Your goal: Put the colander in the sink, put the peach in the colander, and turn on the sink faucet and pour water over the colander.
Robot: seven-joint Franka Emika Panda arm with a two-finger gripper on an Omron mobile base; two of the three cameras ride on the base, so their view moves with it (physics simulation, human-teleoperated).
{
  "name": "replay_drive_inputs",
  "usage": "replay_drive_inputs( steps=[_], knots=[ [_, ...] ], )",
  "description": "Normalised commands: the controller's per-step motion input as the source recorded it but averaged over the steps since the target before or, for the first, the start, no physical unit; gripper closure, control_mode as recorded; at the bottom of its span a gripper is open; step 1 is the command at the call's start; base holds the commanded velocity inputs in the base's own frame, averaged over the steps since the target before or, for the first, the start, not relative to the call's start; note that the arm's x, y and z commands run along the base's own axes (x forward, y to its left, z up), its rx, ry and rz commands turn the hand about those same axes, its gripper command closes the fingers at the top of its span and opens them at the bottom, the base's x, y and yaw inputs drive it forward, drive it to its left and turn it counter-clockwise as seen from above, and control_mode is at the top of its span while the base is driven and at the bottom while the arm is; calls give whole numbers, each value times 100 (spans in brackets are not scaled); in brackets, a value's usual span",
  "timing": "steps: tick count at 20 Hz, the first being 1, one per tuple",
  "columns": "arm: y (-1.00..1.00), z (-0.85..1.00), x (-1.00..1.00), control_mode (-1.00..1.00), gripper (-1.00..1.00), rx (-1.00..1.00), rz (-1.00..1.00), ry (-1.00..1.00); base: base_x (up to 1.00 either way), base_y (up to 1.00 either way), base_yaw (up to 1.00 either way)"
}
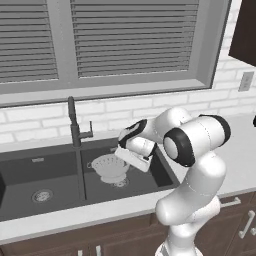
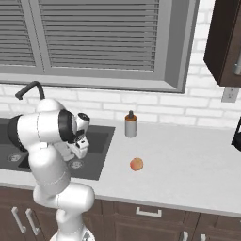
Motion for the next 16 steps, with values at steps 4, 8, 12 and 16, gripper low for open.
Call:
replay_drive_inputs(
  steps=[4, 8, 12, 16],
  knots=[
    [15, -41, 8, -100, 100, -5, 0, 0, 0, 0, 0],
    [25, -44, 2, -100, 100, -4, 0, 1, 0, 0, 0],
    [23, -25, 21, -100, 100, -1, 0, 0, 0, 0, 0],
    [13, -31, 13, -100, 100, -1, 0, 0, 0, 0, 0]
  ],
)
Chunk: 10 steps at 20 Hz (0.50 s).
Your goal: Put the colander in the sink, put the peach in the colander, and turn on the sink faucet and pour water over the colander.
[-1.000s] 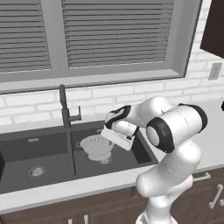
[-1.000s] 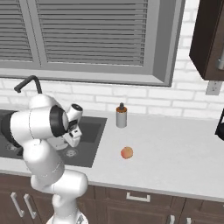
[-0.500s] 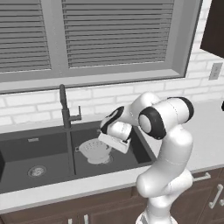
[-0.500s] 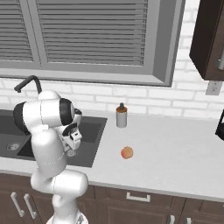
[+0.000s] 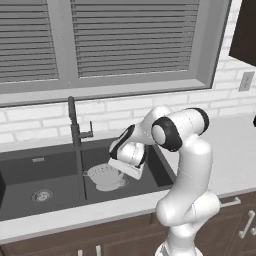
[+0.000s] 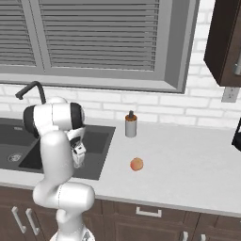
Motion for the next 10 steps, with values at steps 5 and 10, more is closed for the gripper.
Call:
replay_drive_inputs(
  steps=[5, 10],
  knots=[
    [3, -34, 13, -100, 100, -4, 0, 0, 0, 0, 0],
    [8, -26, 12, -100, 100, -8, 0, -6, 0, 0, 0]
  ],
)
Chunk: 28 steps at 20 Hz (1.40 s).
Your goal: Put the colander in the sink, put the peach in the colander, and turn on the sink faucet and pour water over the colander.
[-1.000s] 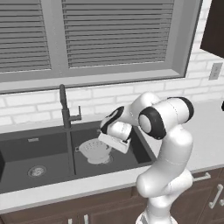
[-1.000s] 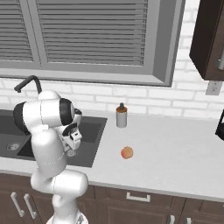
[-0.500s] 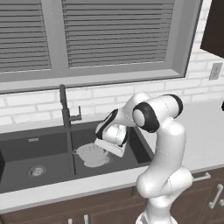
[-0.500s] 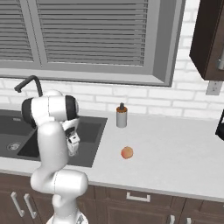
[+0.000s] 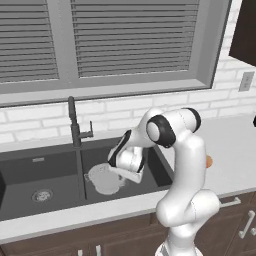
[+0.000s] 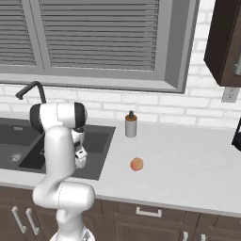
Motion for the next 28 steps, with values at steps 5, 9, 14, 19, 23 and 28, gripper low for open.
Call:
replay_drive_inputs(
  steps=[5, 9, 14, 19, 23, 28],
  knots=[
    [0, -20, 6, -100, 100, -11, 0, -1, 0, 0, 0],
    [0, -5, 9, -100, 100, -8, 0, 0, 0, 0, 0],
    [2, -1, 11, -100, 100, -6, 0, 0, 0, 0, 0],
    [0, -8, 9, -100, 100, -4, 0, 0, 0, 0, 0],
    [0, -19, 17, -100, 100, -5, 0, 0, 0, 0, 0],
    [0, -16, 18, -100, 100, -5, 0, 0, 0, 0, 0]
  ],
)
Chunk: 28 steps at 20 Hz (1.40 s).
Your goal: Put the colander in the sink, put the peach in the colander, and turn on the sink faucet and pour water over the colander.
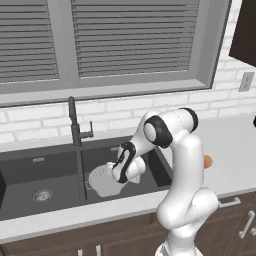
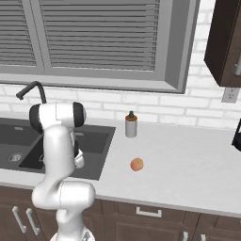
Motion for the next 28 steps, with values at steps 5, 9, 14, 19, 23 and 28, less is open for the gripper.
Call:
replay_drive_inputs(
  steps=[5, 9, 14, 19, 23, 28],
  knots=[
    [0, -3, 6, -100, -100, 0, 0, -3, 0, 0, 0],
    [0, 0, 1, -100, -100, 0, 0, -4, 0, 0, 0],
    [-3, 1, 0, -100, -100, 0, 0, -1, 0, 0, 0],
    [-3, 31, -2, -100, -100, 0, 0, 0, 0, 0, 0],
    [-8, 50, -8, -100, -100, 0, 0, 0, 0, 0, 0],
    [-13, 60, -11, -100, -100, 0, 0, 0, 0, 0, 0]
  ],
)
